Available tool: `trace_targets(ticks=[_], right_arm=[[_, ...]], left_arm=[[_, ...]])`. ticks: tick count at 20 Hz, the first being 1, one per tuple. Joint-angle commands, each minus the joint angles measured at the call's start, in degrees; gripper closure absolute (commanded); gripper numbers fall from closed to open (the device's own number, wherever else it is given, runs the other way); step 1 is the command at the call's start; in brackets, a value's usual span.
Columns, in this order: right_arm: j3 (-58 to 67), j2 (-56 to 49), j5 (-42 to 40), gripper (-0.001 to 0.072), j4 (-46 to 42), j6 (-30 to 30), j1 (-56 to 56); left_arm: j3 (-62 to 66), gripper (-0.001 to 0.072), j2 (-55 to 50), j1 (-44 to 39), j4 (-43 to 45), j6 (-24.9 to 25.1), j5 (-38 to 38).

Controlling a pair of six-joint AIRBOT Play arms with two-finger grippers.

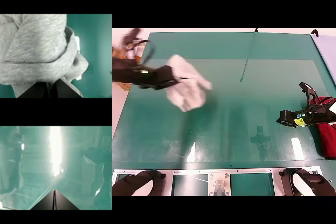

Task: Fold the shirts.

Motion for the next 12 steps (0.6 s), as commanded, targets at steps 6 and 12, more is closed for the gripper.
trace_targets(ticks=[6, 12], right_arm=[[0.0, 0.02, 0.0, 0.0699, 0.02, 0.02, 0.04], [0.0, 0.02, -0.02, 0.0699, 0.04, 0.02, 0.04]], left_arm=[[1.51, 0.0039, -21.62, -25.14, -4.04, 1.2, 11.08], [5.79, -0.0013, -18.21, -12.63, -4.9, 5.27, -6.4]])
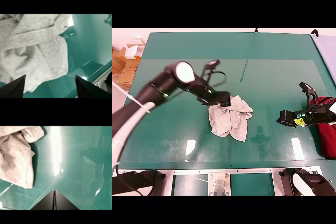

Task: Fold the shirts.

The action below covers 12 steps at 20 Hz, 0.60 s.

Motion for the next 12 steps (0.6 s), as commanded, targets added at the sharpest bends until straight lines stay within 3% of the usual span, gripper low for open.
trace_targets(ticks=[1, 3, 6, 8, 11, 12], right_arm=[[0.0, 0.02, -0.02, 0.0699, 0.02, 0.02, 0.04], [0.0, 0.0, -2.43, 0.0699, 0.5, 0.04, 0.04], [-0.02, 0.0, -4.85, 0.0699, 0.5, 0.04, 0.04], [-0.02, 0.0, -9.99, 0.0699, 0.48, 0.04, 0.04], [-0.02, -0.59, -18.47, 0.0697, 2.45, 0.07, 0.04], [-0.02, -2.03, -20.31, 0.0607, 4.7, 0.04, 0.04]], left_arm=[[1.49, -0.0013, 3.67, 8.33, 1.55, 2.01, -12.04], [-2.62, -0.0013, 7.98, 11.54, 6.86, 2.01, -15.1], [-18.47, -0.0013, 13.68, 12.11, 7.23, 2.01, -9.07], [-30.6, -0.0013, 14.38, 11.98, -1.16, 3.13, 0.09], [-43.58, -0.0011, 14.27, 10.69, -17.75, 10.36, 17.57], [-45.24, 0.0004, 13.68, 9.92, -21.81, 12.2, 21.33]])
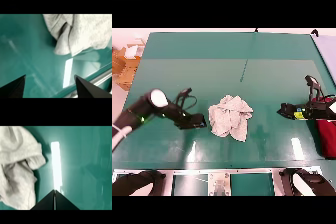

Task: Fold the shirts.

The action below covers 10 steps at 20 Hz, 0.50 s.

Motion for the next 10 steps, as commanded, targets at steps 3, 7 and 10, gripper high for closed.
trace_targets(ticks=[3, 7, 10], right_arm=[[0.0, -9.16, -8.09, 0.0473, 8.94, -2.99, 0.07], [0.17, -18.47, -9.05, 0.0473, 16.41, -9.84, 0.07], [1.16, -25.64, -8.98, 0.0361, 23.82, -17.75, 0.11]], left_arm=[[-10.29, 0.0231, -3.63, -4.33, -21.9, 12.57, 17.99], [-10.29, 0.0231, -9.07, -4.87, -23.93, 12.74, 17.99], [-10.29, 0.0233, -10.23, -4.9, -26.4, 13.99, 20.61]])
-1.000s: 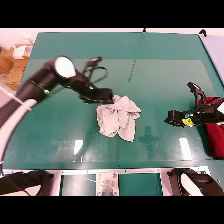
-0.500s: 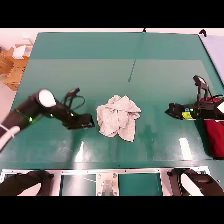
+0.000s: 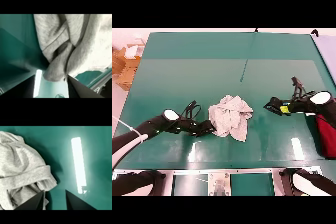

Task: Fold the shirts.

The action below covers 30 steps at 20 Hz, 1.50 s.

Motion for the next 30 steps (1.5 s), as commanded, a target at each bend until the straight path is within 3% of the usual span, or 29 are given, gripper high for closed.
trace_targets(ticks=[1, 2, 3, 4, 10, 11, 13, 14, 18, 22, 26, 30], right_arm=[[0.92, -8.72, -0.55, 0.0352, 9.38, -9.51, 0.07], [1.16, -10.64, -0.5, 0.0348, 10.1, -10.45, 0.09], [1.38, -12.63, -0.5, 0.0317, 10.54, -10.62, 0.28], [1.7, -14.32, -0.5, 0.0304, 10.56, -10.88, 0.79], [4.0, -18.53, 1.09, 0.0315, 10.78, -13.6, 9.25], [4.57, -18.64, 0.76, 0.0368, 10.8, -13.57, 10.27], [6.69, -18.91, 0.76, 0.0648, 10.82, -13.57, 11.13], [8.0, -18.91, 0.76, 0.0698, 10.73, -13.6, 11.1], [17.38, -18.49, 4.17, 0.0701, 4.9, -12.15, 4.92], [27.21, -16.5, 11.72, 0.0701, -0.31, -9.42, -4.63], [31.98, -11.47, 14.71, 0.0701, -0.31, -9.46, -11.39], [39.54, -4.52, 16.92, 0.0701, -0.26, -9.44, -16.87]], left_arm=[[-0.48, 0.0234, -1.97, -0.31, -3.74, 1.77, 4.83], [-0.48, 0.033, -1.97, -0.33, -4.59, 1.81, 5.75], [-0.48, 0.0605, -1.95, -0.33, -5.77, 3.3, 5.77], [-0.48, 0.0686, -1.95, -0.31, -7.28, 5.22, 5.42], [-0.48, 0.0686, -1.88, -0.31, -8.0, 5.31, 4.46], [-0.48, 0.0686, -1.88, -0.31, -7.93, 5.33, 4.48], [-0.46, 0.0686, -1.88, -0.31, -7.93, 5.49, 4.46], [-0.46, 0.0686, -1.77, -0.31, -7.82, 6.05, 4.07], [3.13, 0.0687, -1.38, 3.21, 0.42, 5.38, -5.75], [8.92, 0.0687, 3.74, 7.91, 15.91, -3.37, -10.47], [17.55, 0.0687, 9.05, 9.64, 23.56, -6.43, -13.68], [34.18, 0.0687, 11.78, 9.62, 34.82, -10.97, -19.54]])
